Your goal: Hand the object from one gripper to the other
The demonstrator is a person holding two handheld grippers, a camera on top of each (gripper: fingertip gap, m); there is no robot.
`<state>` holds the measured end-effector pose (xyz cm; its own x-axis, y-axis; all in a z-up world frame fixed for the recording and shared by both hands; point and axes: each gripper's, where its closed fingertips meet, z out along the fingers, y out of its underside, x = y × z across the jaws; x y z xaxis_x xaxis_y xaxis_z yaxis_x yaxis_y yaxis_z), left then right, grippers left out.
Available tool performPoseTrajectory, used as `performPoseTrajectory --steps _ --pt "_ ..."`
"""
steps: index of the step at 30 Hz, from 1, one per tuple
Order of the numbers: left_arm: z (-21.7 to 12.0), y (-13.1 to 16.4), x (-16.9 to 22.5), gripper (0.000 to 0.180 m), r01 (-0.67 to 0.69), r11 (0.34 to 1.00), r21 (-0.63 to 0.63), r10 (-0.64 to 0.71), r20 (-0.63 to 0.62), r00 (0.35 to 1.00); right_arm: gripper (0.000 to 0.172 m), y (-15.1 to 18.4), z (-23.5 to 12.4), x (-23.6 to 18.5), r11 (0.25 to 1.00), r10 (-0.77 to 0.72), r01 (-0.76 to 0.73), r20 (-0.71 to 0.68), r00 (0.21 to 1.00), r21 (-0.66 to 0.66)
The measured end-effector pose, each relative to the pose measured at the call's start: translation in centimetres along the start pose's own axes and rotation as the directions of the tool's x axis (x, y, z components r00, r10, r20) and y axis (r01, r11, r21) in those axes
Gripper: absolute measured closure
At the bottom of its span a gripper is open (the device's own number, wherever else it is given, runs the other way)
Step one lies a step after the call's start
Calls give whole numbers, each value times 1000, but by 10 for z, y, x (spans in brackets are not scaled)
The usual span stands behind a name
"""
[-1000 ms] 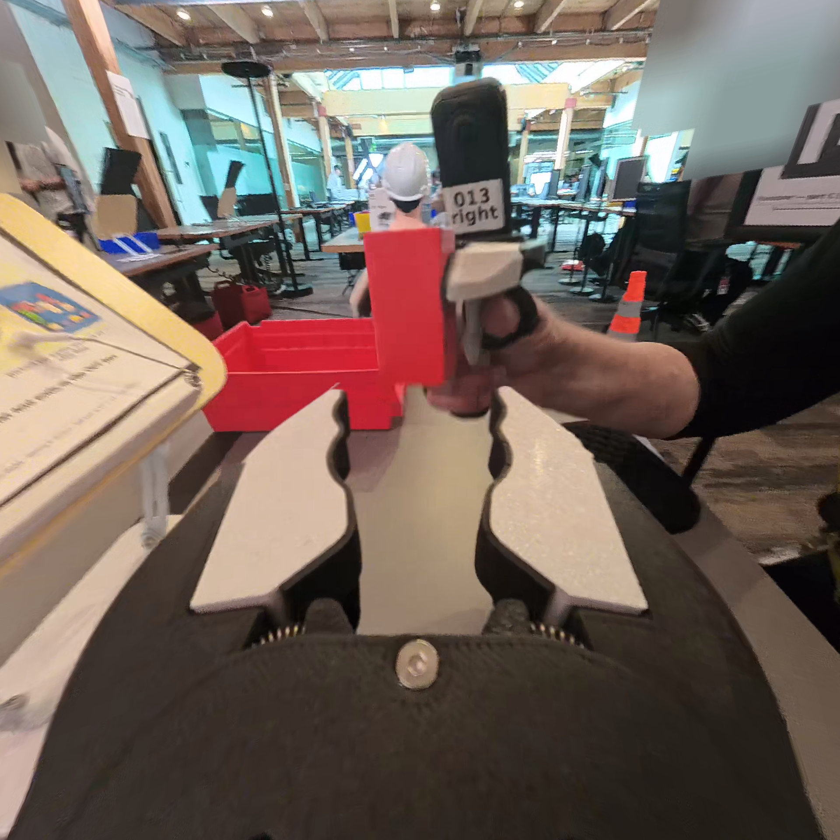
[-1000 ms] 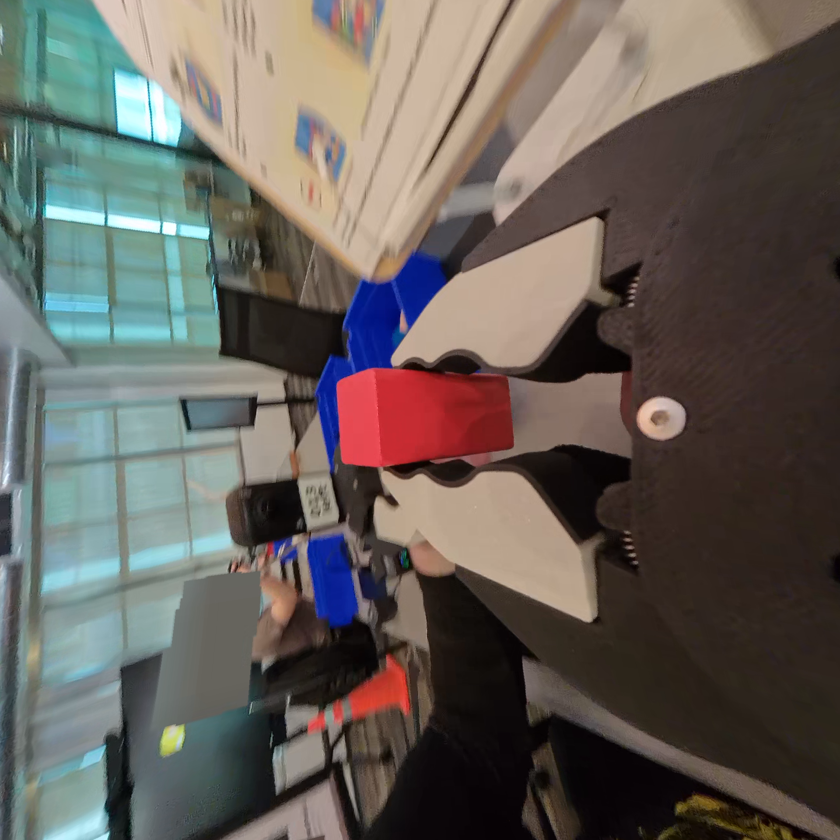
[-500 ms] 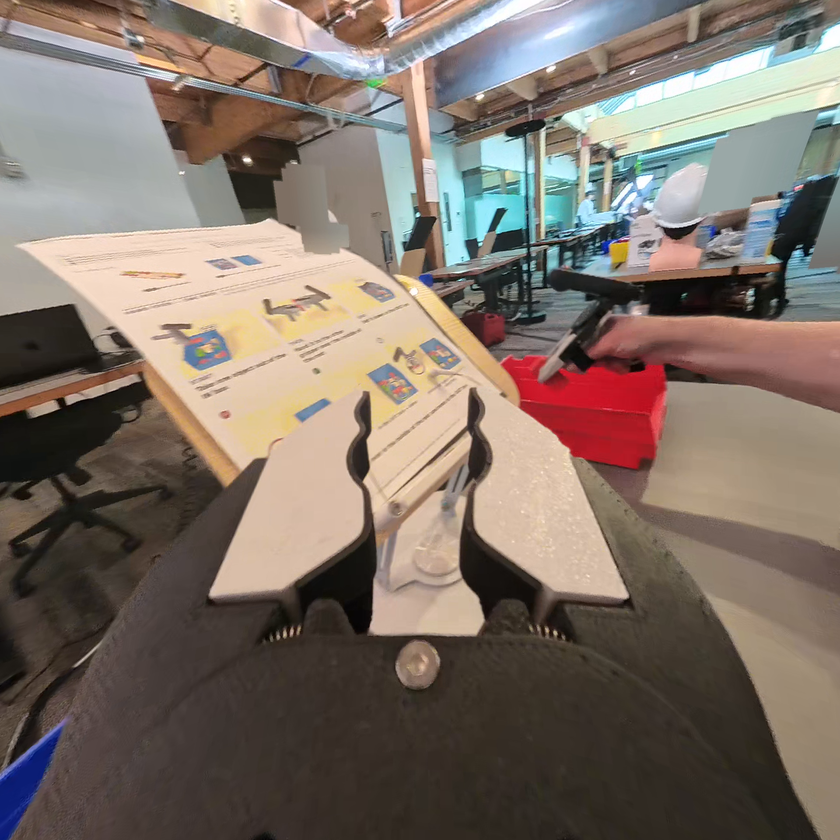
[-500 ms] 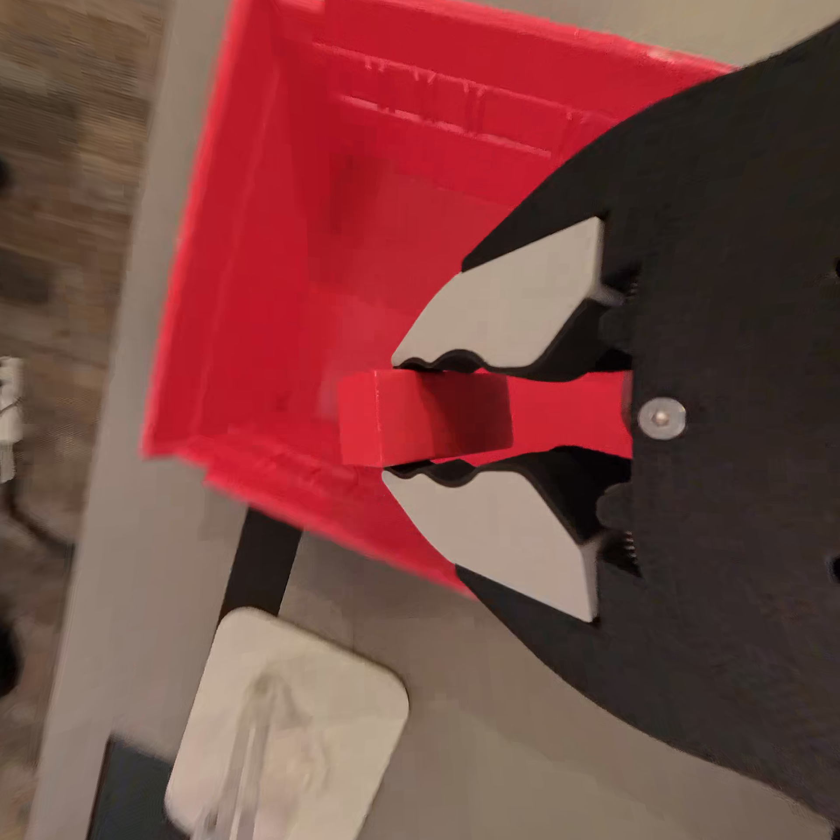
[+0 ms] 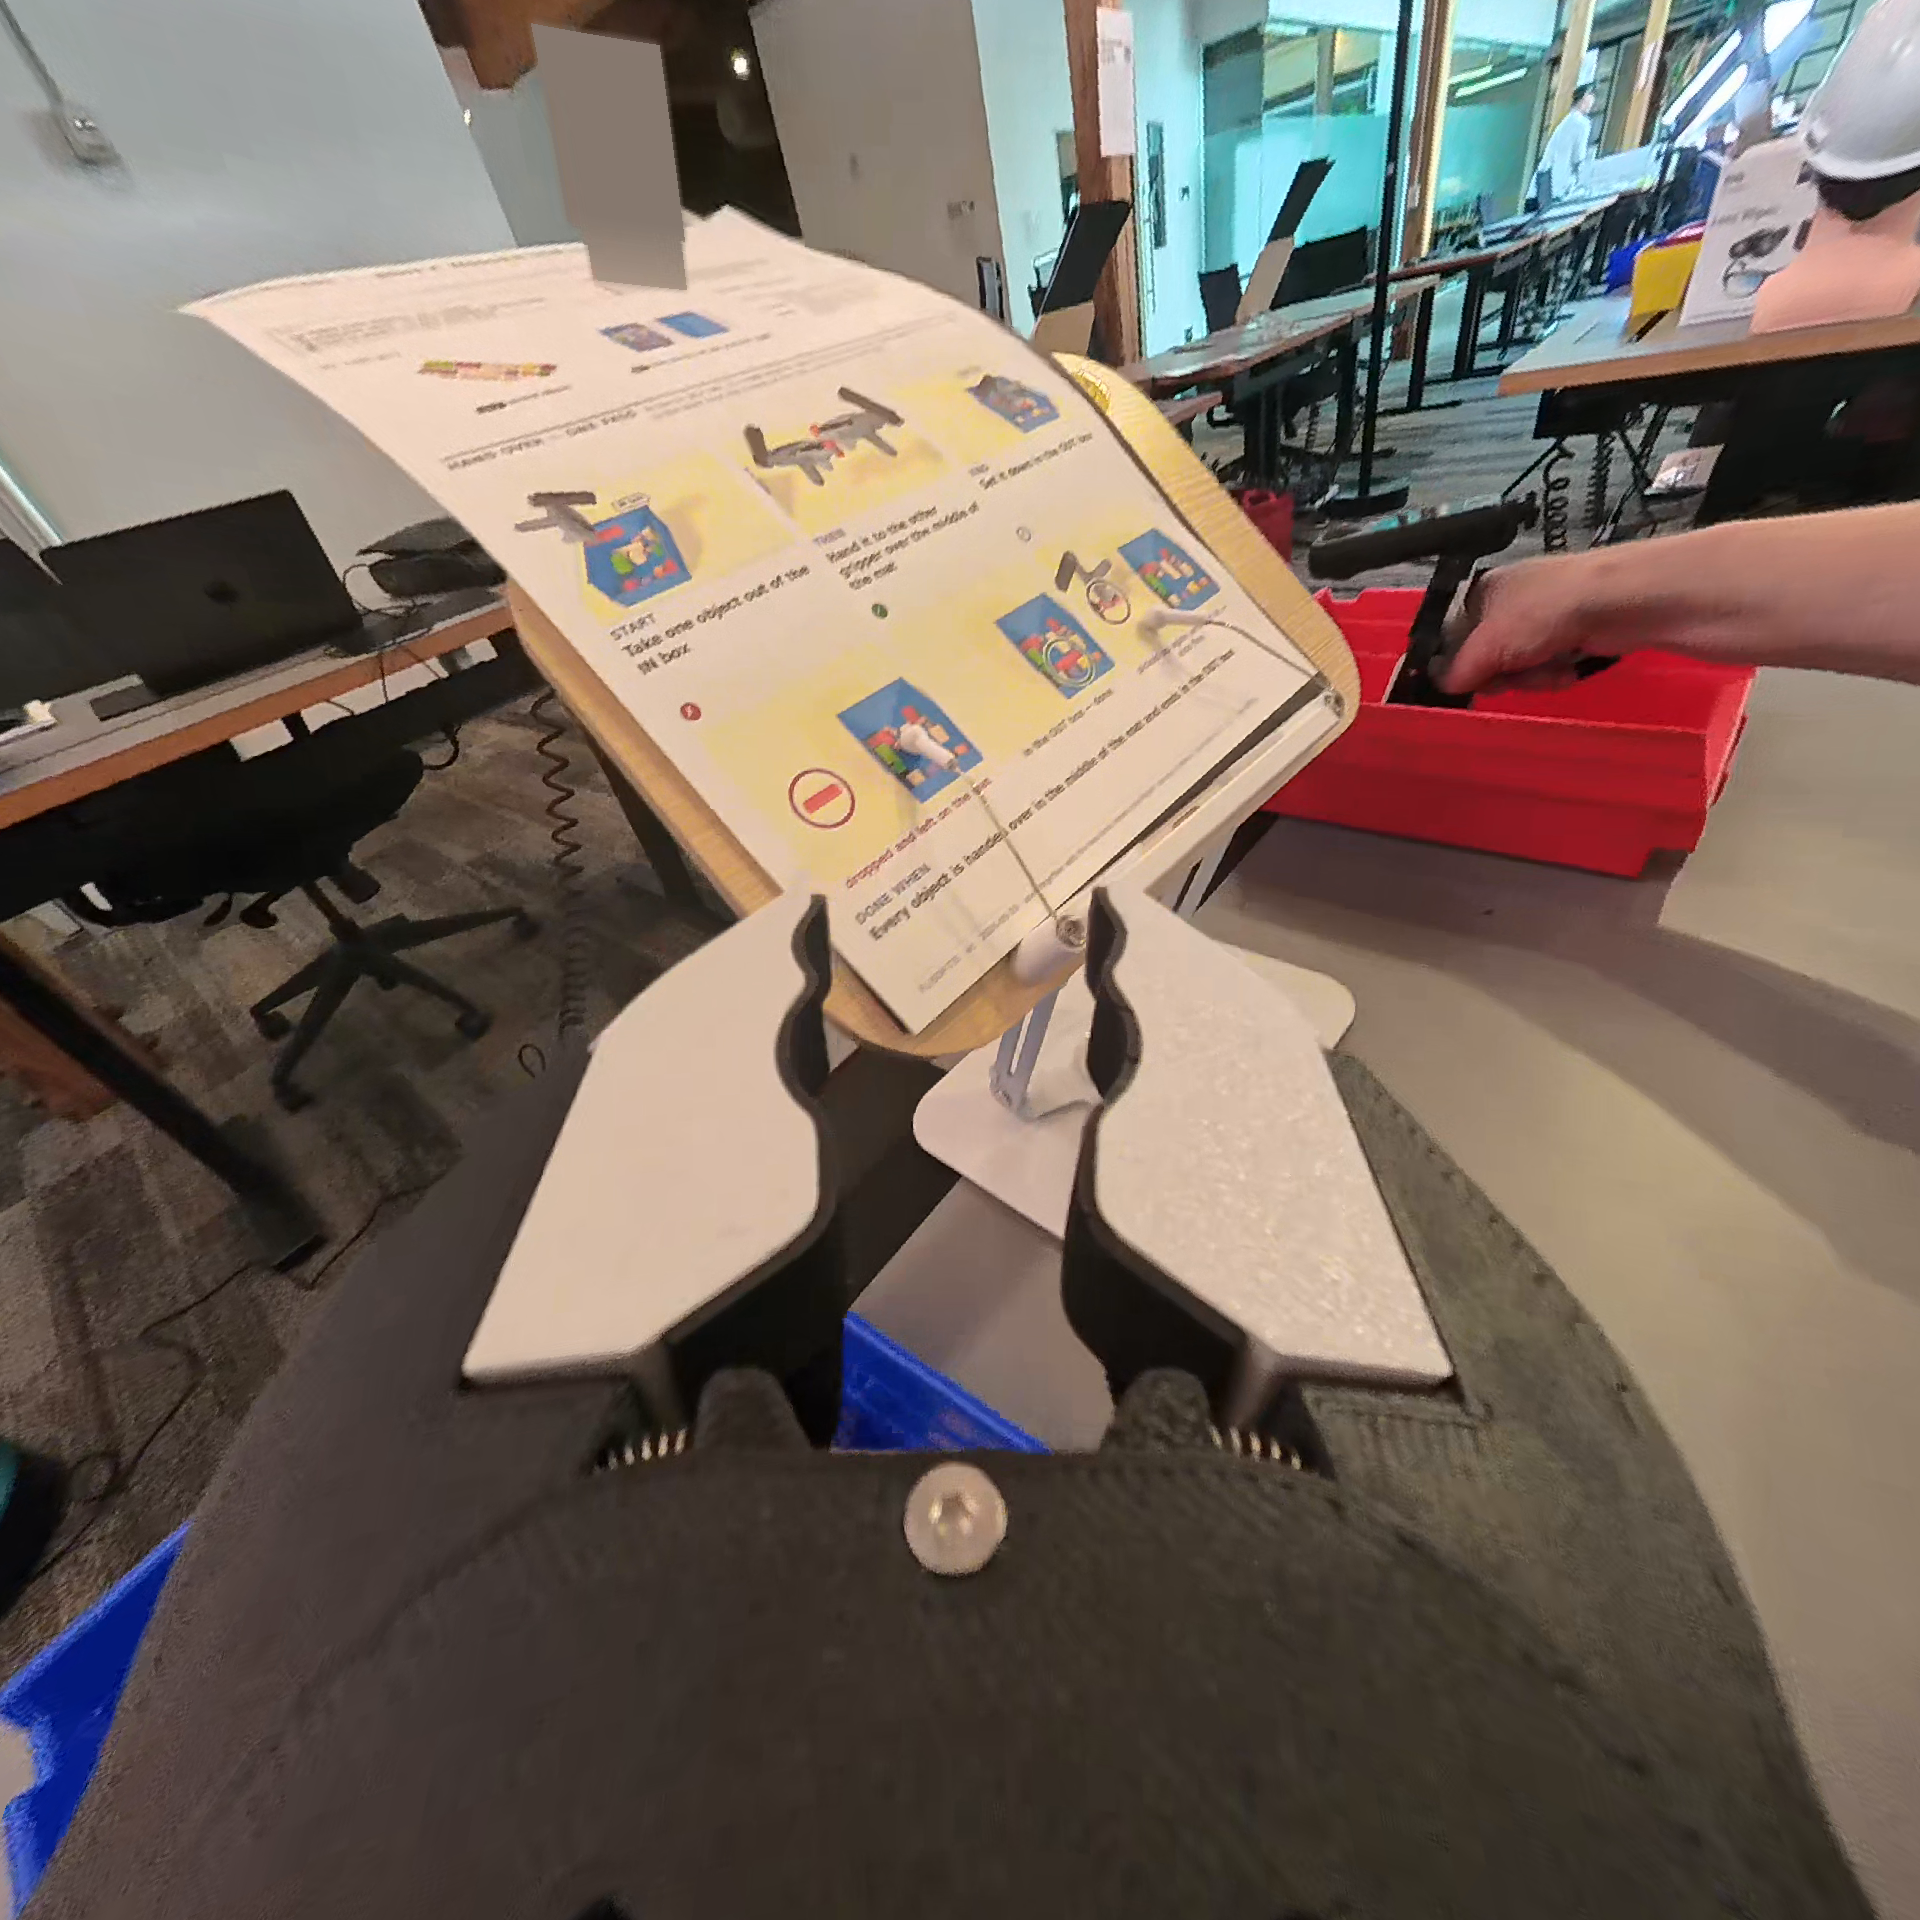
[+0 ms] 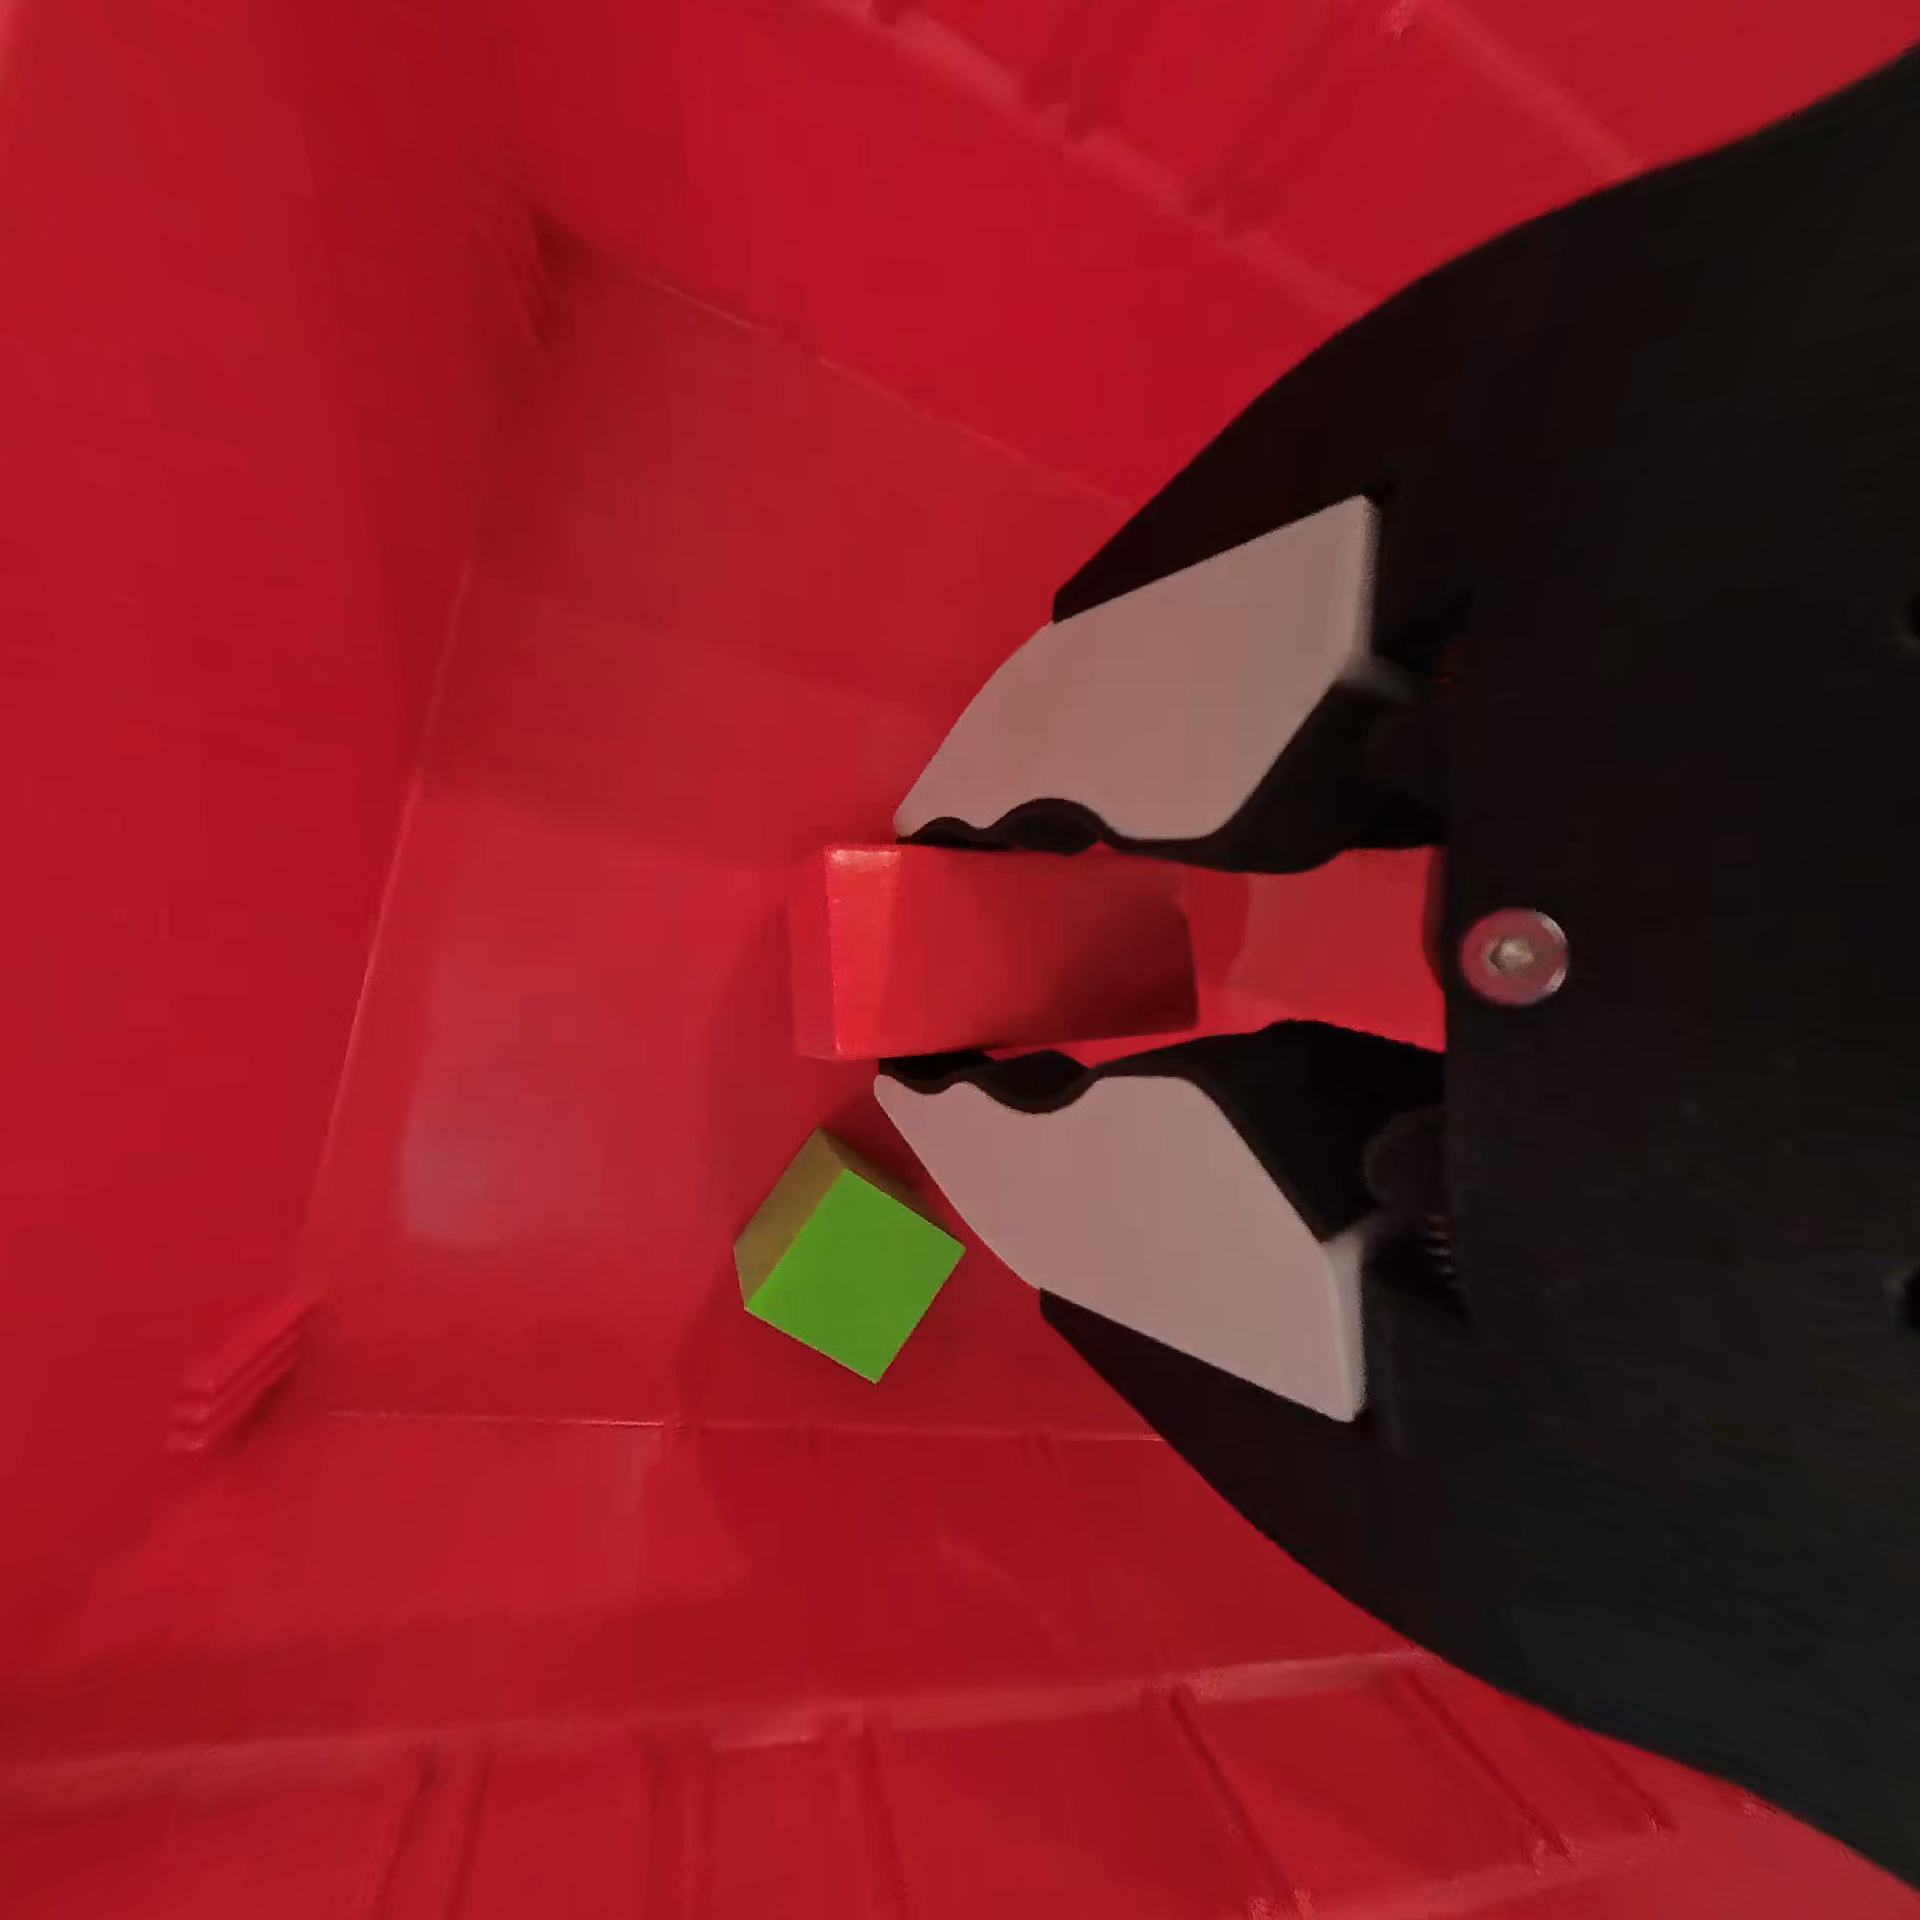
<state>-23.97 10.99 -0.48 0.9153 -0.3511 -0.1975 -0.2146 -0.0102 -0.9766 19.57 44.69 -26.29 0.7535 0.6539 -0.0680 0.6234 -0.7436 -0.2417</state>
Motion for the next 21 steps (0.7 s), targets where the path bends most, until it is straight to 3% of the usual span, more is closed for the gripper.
performPoseTrajectory --steps 4,6,10,15,18,21 --pt "-8 13 -11 131 -11 997 -80 14 27 1000 134 0 0 0 1000 -15 14 -8 1000 -25" --pt "-14 22 -16 129 -14 992 -128 18 34 999 110 1 -4 6 1000 -16 15 -47 999 -22" --pt "-35 50 -32 124 3 959 -283 15 64 998 107 -3 -32 1 996 -31 37 -71 997 79" --pt "-51 127 -57 117 41 816 -576 35 121 992 111 1 -81 -26 963 -92 116 -106 990 244" --pt "-44 169 -45 119 -35 722 -691 55 7 998 113 9 -98 -53 938 -151 173 -96 984 301" --pt "-31 198 -18 124 -164 669 -725 58 -170 984 113 18 -108 -76 914 -207 227 -95 974 336"
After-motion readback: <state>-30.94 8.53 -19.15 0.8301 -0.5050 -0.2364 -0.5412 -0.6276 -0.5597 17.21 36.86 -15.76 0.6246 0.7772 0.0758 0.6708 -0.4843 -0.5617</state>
